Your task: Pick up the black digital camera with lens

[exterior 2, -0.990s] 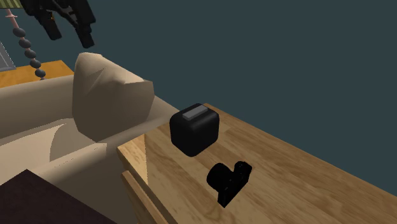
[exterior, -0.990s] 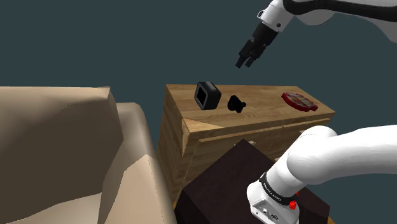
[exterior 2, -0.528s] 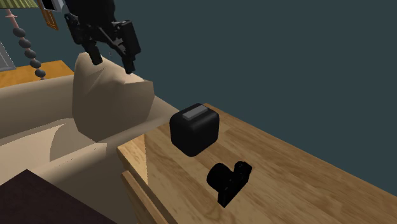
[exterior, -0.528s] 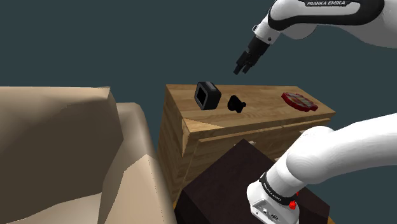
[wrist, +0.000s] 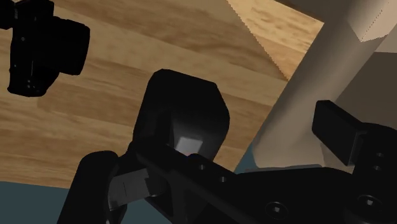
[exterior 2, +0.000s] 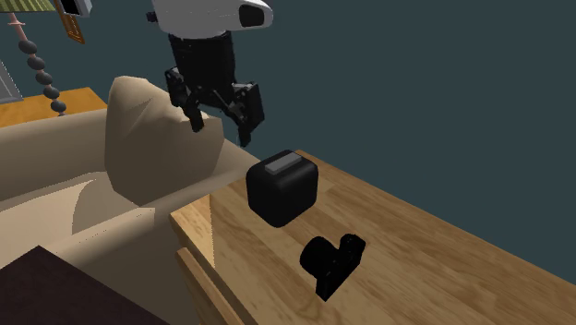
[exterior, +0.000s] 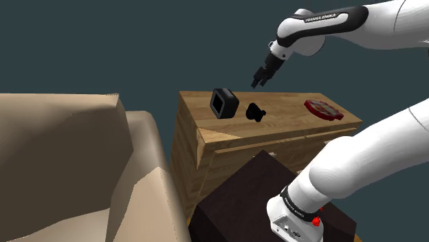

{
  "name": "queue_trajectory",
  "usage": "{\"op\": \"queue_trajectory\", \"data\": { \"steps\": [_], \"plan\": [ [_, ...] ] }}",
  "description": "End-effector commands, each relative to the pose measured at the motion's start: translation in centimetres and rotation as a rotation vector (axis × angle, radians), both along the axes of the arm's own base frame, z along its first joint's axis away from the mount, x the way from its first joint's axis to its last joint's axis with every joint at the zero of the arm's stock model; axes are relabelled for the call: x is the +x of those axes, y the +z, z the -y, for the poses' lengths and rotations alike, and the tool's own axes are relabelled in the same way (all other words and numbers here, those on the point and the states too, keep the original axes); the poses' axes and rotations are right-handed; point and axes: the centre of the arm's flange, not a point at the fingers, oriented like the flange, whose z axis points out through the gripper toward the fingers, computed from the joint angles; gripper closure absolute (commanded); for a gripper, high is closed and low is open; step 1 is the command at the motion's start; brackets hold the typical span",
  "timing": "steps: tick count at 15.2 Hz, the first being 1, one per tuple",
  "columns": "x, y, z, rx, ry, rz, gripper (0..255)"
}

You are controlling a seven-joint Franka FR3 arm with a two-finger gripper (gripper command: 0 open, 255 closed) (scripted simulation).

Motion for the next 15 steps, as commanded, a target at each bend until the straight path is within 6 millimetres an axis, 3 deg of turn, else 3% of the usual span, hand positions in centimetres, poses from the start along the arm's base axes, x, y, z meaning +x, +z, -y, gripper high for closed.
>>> {"op": "queue_trajectory", "data": {
  "steps": [1, 15],
  "plan": [
    [1.0, -1.7, 2.1, -0.004, -0.002, -0.002, 0],
    [6.2, -12.8, 15.9, -0.015, -0.018, -0.019, 0]
  ]
}}
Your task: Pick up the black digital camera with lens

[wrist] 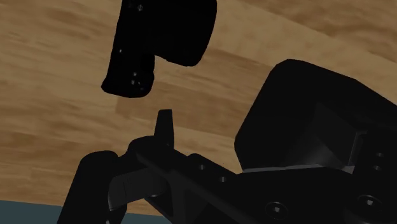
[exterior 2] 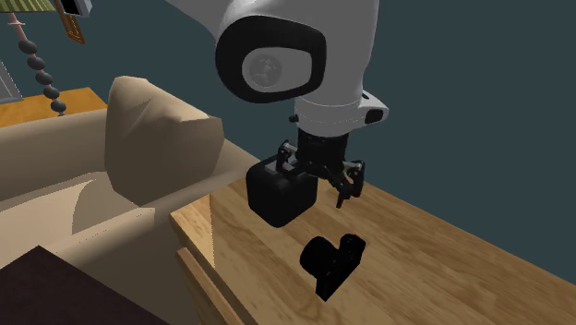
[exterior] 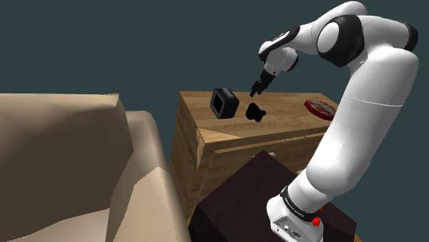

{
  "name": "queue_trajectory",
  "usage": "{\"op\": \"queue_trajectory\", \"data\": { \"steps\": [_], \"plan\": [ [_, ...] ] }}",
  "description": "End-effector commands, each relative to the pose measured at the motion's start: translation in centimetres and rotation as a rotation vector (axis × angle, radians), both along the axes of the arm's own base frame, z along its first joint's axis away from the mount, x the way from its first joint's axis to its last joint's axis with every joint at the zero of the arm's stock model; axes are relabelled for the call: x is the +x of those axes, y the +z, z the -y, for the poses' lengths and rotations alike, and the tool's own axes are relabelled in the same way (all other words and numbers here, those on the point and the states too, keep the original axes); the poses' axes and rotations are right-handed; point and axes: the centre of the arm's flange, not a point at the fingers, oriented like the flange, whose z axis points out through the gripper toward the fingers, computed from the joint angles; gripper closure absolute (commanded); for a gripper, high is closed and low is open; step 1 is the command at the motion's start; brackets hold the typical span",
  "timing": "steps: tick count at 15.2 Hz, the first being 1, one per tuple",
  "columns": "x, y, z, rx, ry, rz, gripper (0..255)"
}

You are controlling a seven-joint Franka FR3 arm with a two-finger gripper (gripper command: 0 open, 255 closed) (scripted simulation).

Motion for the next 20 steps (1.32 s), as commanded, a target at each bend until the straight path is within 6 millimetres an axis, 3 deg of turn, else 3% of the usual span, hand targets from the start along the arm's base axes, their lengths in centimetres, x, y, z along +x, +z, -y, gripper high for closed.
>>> {"op": "queue_trajectory", "data": {
  "steps": [1, 8, 17, 18, 20],
  "plan": [
    [0.6, -1.6, 1.8, -0.001, -0.002, -0.002, 0],
    [2.8, -6.6, 8.2, -0.006, -0.009, -0.01, 0],
    [2.8, -10.6, 8.2, -0.006, -0.009, -0.01, 0],
    [2.8, -10.7, 8.2, -0.006, -0.009, -0.01, 255],
    [2.8, -10.7, 8.2, -0.006, -0.009, -0.01, 255]
  ]
}}
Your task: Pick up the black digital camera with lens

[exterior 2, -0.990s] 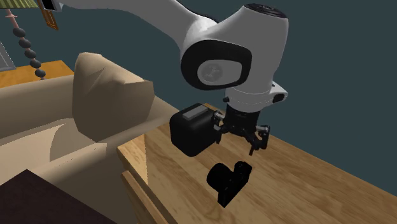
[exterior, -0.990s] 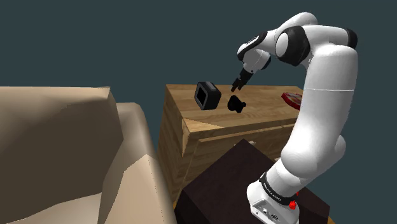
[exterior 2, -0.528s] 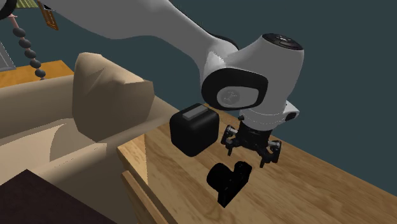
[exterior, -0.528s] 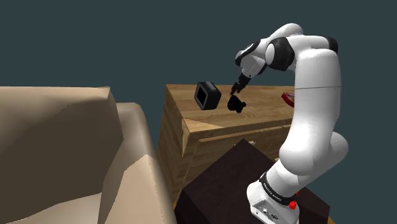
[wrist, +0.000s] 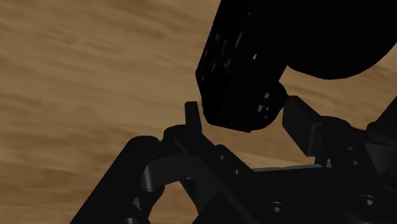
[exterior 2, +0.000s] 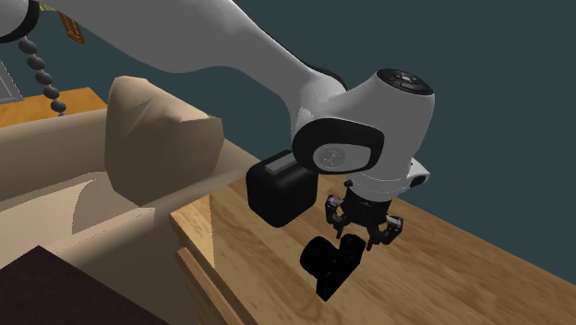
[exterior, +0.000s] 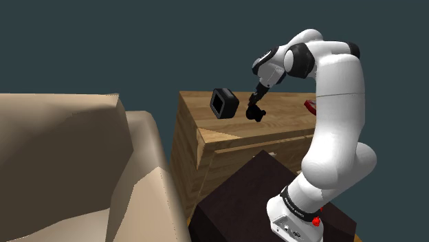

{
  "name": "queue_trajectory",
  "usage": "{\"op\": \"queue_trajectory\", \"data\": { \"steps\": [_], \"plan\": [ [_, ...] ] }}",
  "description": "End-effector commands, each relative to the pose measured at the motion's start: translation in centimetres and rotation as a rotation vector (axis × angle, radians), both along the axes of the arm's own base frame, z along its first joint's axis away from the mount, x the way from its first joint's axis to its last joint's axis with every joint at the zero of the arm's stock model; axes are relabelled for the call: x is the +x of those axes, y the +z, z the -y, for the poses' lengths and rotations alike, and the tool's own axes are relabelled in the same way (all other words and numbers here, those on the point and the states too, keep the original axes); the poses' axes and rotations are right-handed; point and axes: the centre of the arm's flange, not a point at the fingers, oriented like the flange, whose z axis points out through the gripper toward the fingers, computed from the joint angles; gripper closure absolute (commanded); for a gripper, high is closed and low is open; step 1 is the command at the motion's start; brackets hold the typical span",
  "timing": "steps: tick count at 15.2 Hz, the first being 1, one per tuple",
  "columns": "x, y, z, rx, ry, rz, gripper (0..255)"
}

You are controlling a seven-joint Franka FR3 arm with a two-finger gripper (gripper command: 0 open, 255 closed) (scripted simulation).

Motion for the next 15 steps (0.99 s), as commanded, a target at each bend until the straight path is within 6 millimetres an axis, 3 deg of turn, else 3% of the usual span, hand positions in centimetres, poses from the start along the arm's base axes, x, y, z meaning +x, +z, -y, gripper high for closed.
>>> {"op": "queue_trajectory", "data": {
  "steps": [1, 7, 15],
  "plan": [
    [0.0, -0.1, 0.0, 0.001, 0.0, -0.001, 255],
    [0.0, 0.0, 0.0, 0.001, 0.0, -0.001, 255],
    [0.0, 4.2, 0.0, 0.001, 0.0, -0.001, 255]
  ]
}}
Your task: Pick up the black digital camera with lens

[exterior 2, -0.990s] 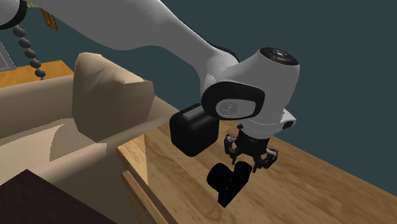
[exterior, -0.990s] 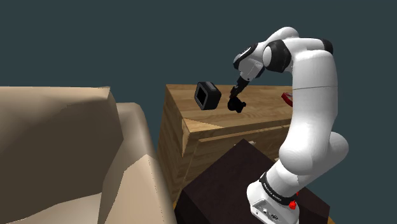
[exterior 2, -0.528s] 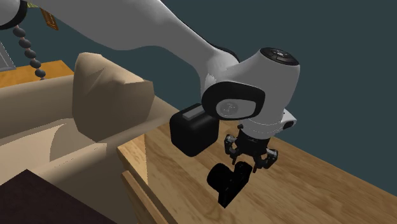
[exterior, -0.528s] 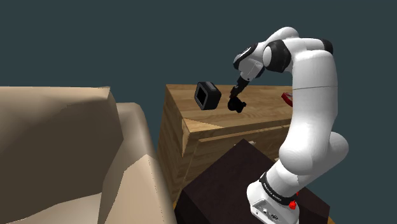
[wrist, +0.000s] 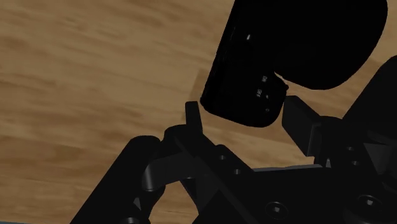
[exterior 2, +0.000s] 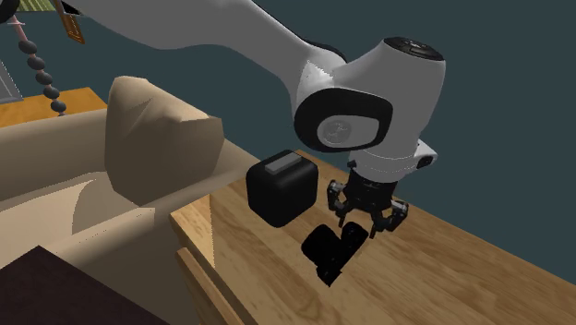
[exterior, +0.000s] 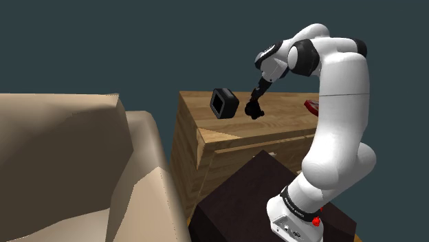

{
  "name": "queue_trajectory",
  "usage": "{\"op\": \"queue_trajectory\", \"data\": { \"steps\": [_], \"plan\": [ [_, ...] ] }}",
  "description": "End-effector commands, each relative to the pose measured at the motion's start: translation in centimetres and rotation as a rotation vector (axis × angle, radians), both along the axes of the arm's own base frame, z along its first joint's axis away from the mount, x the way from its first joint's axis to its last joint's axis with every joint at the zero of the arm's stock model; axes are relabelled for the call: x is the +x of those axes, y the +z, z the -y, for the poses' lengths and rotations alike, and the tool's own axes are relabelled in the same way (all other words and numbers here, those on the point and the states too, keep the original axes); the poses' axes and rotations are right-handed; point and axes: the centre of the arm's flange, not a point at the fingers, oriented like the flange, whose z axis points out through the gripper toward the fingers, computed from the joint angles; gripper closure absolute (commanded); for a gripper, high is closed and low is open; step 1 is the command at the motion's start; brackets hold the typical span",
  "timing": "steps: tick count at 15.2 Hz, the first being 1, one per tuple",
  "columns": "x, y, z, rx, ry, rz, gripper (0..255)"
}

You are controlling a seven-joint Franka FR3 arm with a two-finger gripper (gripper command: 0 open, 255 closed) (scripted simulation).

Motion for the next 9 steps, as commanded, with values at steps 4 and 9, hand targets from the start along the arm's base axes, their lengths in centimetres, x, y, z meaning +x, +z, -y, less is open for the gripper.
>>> {"op": "queue_trajectory", "data": {
  "steps": [4, 9],
  "plan": [
    [-0.1, 2.7, -0.1, 0.0, 0.0, 0.0, 255],
    [-0.1, 4.4, -0.1, 0.0, 0.0, 0.0, 255]
  ]
}}
